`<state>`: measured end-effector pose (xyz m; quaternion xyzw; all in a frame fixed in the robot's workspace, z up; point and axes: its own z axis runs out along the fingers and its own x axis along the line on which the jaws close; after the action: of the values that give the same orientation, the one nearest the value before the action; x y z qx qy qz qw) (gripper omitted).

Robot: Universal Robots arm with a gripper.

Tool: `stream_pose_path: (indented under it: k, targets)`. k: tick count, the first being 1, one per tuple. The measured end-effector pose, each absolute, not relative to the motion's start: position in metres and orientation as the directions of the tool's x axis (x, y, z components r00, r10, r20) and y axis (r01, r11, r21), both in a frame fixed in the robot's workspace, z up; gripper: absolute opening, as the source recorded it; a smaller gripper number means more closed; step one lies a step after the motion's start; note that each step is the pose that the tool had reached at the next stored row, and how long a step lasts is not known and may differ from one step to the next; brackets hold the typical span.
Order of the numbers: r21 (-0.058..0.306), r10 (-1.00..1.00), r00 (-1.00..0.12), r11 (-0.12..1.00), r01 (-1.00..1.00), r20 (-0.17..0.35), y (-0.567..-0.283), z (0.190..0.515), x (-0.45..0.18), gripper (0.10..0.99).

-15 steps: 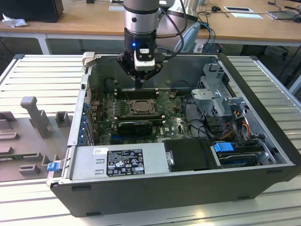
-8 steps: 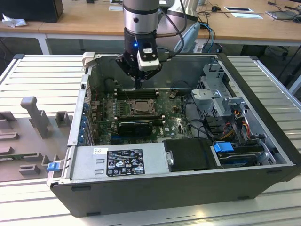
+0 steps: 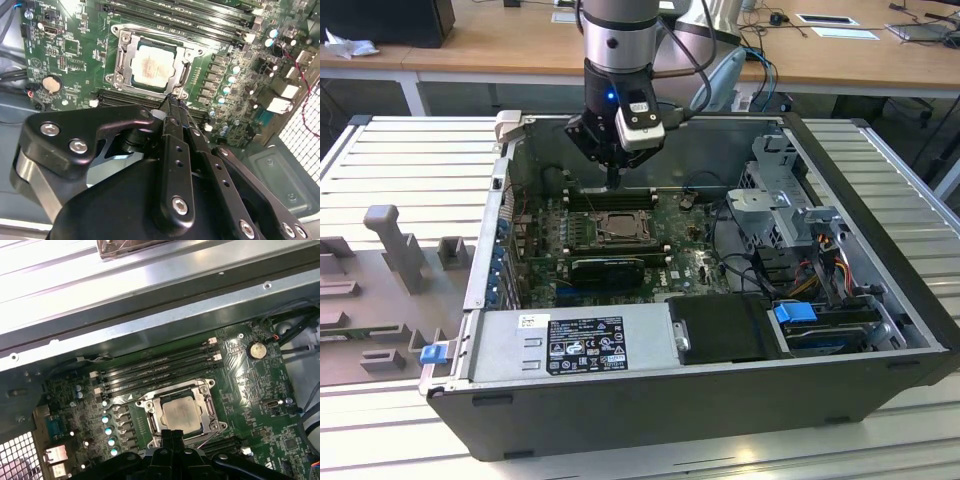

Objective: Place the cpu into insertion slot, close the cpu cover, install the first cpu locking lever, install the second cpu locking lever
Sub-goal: 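Install the first cpu locking lever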

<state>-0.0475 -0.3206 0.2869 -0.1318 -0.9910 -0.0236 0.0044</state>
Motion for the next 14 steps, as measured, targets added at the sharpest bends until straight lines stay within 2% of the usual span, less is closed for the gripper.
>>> stream_pose_path:
  k: [14]
  targets:
    - [0.046, 0.103, -0.995, 0.994, 0.104, 0.015, -0.3206, 0.2868, -0.0475, 0.106]
